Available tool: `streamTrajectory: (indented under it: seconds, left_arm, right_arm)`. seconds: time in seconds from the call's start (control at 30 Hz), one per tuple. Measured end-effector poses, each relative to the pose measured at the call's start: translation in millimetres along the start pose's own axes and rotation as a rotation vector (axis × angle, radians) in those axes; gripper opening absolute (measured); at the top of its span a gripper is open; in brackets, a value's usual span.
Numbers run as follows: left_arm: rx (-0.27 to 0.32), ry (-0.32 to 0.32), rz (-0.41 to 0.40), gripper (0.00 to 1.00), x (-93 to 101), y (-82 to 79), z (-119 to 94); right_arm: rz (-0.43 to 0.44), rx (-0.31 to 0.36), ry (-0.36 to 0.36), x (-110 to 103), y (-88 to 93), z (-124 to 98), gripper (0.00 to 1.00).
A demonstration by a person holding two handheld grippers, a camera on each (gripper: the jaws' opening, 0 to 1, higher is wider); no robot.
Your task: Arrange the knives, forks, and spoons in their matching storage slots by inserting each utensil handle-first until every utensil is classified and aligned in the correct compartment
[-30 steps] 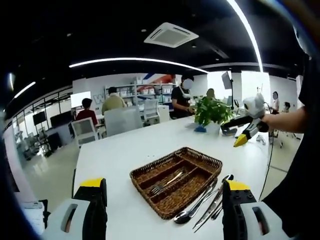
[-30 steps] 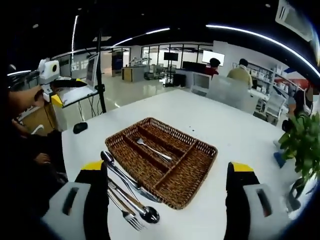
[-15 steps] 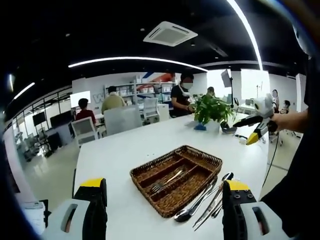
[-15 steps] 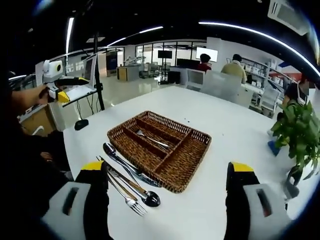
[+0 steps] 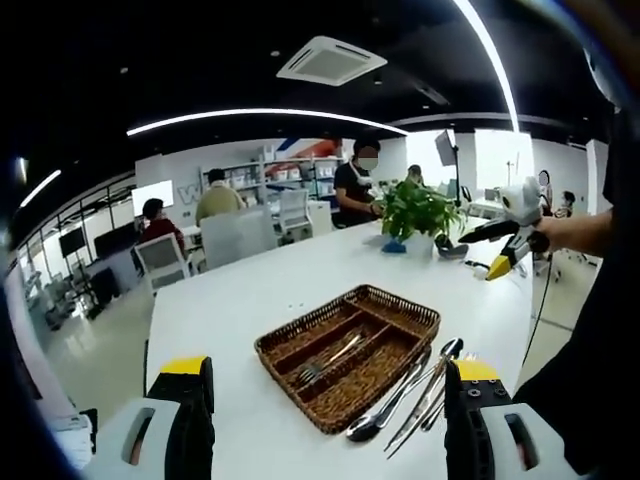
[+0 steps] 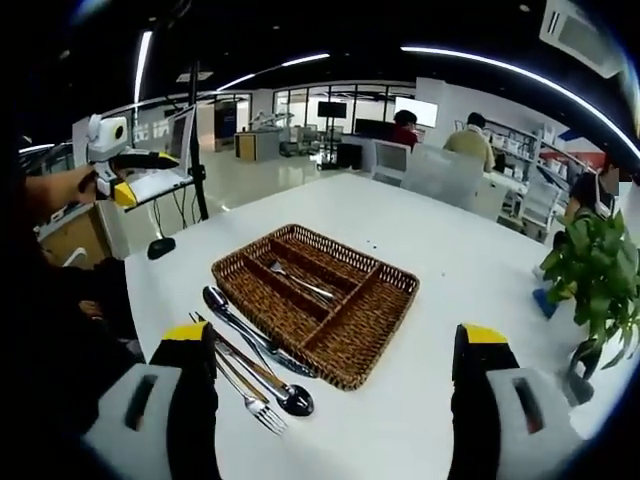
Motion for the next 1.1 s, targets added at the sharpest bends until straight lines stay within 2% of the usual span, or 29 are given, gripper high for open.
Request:
streamTrajectory:
  seconds: [0.13,0.53,0.63,0.77,0.87,0.93,1.1]
  left_arm:
    - [-0.036,0.038,0.041,1.00,10.9,3.0,8.5]
    - [-0.060,0.102,0.090,1.00,43.9,-8.8,38.5]
    - [-0.086,0.112,0.097,1.00,51.4,-3.4,45.1]
    - [-0.146,0.128,0.174,1.00,58.0,12.0,58.4]
    - [-0.157,0.146,0.187,1.00,66.0,14.7,65.9]
    - [-0.164,0.185,0.178,1.00,74.6,16.0,70.9]
    - [-0.182,0.198,0.210,1.00,82.4,25.1,87.3]
  right_arm:
    - [-0.005,-0.003,-0.007,-0.1,1.9,1.2,0.99]
    - [0.002,0.027,-0.042,11.7,6.5,-4.8,0.99]
    - [0.010,0.018,-0.046,14.5,9.4,-8.2,0.99]
    - [0.018,0.038,-0.039,16.4,11.5,-8.3,0.99]
    - [0.036,0.038,-0.021,17.5,13.5,-8.4,0.99]
    - [0.053,0.044,-0.019,16.3,12.7,-11.2,0.99]
    - [0.033,0.036,-0.016,12.7,16.6,-15.0,0.99]
Point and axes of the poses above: the point that each gripper's makers call its tool centre point, and the gripper's own axes: z roughly forward along the fingers, x roughly to its right, y roughly out of its underside, the point moved 5 cm from there along -z, roughly backward along the fingers, and after that the axes turned 11 degrees about -z, right-handed, at the moved point
